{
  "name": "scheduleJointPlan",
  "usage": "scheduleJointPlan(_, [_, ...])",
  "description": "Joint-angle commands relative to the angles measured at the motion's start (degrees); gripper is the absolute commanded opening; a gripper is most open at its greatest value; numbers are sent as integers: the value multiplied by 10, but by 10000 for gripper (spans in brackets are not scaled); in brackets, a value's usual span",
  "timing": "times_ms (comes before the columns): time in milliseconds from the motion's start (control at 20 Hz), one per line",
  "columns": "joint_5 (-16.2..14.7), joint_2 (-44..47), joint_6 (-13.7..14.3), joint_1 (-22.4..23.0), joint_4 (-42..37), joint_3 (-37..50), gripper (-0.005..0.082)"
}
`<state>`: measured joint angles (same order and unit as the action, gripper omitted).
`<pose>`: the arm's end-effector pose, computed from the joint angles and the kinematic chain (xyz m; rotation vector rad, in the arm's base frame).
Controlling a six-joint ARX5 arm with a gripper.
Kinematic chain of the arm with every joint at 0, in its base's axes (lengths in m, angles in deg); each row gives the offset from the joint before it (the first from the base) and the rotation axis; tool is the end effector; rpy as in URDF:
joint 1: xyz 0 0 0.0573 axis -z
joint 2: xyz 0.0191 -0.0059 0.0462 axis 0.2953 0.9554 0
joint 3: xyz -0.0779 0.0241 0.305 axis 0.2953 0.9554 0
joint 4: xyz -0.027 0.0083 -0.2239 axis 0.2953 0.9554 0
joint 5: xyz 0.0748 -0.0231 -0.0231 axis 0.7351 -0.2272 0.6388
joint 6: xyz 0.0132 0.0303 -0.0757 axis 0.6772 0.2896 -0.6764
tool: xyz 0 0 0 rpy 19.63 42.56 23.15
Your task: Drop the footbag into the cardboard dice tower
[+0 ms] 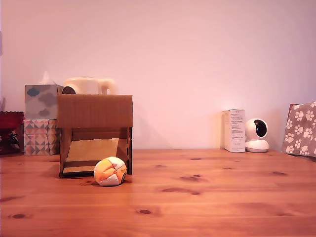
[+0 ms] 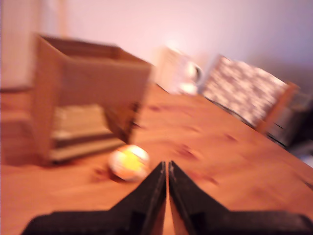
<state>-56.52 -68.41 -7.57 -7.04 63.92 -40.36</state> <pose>0.0489 -0.0417 0.1729 -0.3139 0.1984 -0.6459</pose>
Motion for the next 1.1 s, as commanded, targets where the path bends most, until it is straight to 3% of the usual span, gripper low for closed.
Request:
scheduleJointPlan(0, [1,16,-2,22,-13,-2,-24])
scheduleJointPlan(400, [63,141,2,128,-150,-3,-24])
scheduleJointPlan(550, [112,204,8,154,-212,-3,-24])
scheduleJointPlan(900, [212,379,46,182,-306,-25,-24])
scheduleJointPlan(1050, [224,463,63,186,-306,-67,-24])
